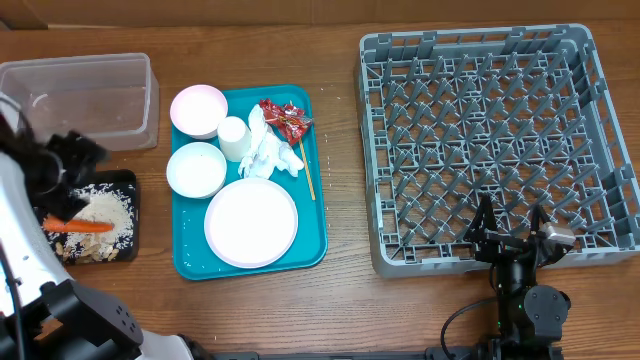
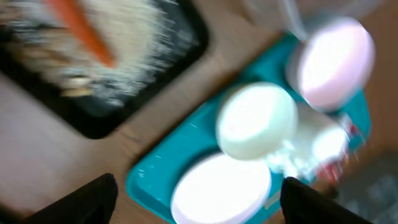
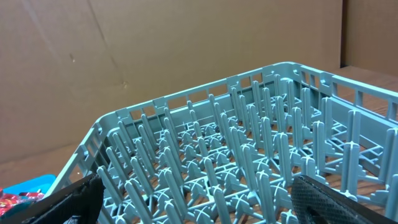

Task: Sort waste into correct bins and load items into the dishwasher rack
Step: 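Move the left gripper back over the teal tray toward the white tissue, then grasp the crumpled white tissue with the left gripper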

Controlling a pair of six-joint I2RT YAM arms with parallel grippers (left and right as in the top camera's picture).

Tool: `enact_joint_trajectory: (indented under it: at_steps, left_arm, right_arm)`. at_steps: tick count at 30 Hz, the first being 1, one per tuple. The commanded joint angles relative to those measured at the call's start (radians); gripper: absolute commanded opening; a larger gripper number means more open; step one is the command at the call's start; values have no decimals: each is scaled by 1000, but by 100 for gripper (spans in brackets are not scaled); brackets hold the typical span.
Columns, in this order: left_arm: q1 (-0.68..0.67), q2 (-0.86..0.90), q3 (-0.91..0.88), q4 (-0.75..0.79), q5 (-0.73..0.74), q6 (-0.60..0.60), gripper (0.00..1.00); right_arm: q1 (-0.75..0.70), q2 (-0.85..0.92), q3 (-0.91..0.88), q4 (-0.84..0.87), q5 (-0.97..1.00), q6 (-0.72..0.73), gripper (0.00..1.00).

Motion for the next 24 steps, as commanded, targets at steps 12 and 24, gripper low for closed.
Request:
enact_joint_trajectory:
  at_steps: [12, 24]
  left_arm:
    - [-647, 5, 5, 43, -254, -510, 88]
    - [-883, 105, 5, 246, -424, -868, 84]
  right_arm:
    - [-5, -10, -10, 3, 14, -8, 100]
    - [-5, -10, -10, 3, 14, -8, 100]
